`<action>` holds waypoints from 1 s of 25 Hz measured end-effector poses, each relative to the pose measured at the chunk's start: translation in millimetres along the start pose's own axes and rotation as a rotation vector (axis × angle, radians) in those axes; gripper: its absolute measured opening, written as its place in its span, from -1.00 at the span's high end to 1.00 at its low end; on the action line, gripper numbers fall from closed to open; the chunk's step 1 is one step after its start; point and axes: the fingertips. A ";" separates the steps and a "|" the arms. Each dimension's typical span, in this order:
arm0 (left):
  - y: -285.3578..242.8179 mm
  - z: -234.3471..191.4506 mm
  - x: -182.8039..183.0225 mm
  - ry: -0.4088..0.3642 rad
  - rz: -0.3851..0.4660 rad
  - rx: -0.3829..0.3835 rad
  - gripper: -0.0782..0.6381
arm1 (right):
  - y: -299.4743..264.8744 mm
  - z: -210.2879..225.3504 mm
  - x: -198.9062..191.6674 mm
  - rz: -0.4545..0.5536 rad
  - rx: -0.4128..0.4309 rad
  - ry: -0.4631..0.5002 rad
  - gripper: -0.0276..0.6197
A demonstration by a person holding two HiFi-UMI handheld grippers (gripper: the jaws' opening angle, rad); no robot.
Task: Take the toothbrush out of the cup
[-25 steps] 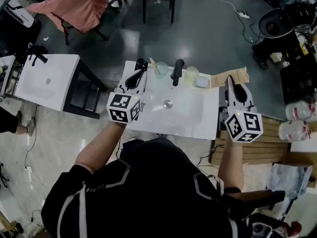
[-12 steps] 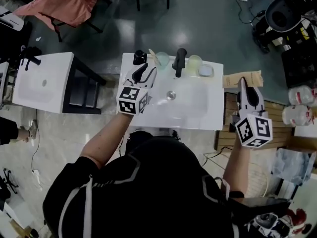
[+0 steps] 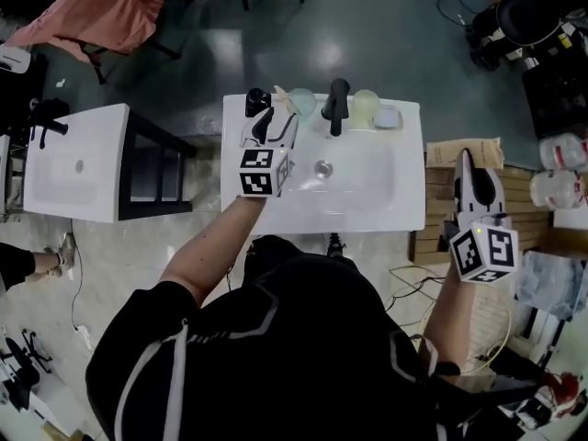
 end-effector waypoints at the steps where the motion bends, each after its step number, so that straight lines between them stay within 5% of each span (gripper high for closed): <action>1: -4.5 -0.8 -3.5 0.005 -0.007 0.004 0.23 | 1.2 0.9 -2.3 -0.002 -0.007 0.000 0.81; 25: -70.3 -11.4 -24.9 0.051 -0.079 0.071 0.23 | 31.1 36.7 -37.5 -0.055 -0.093 -0.032 0.81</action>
Point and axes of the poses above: the fingertips, and each gripper's own axes: y backward along the fingers, z to its right, x out of its top, and after that the axes turned 8 degrees about -y, right-handed
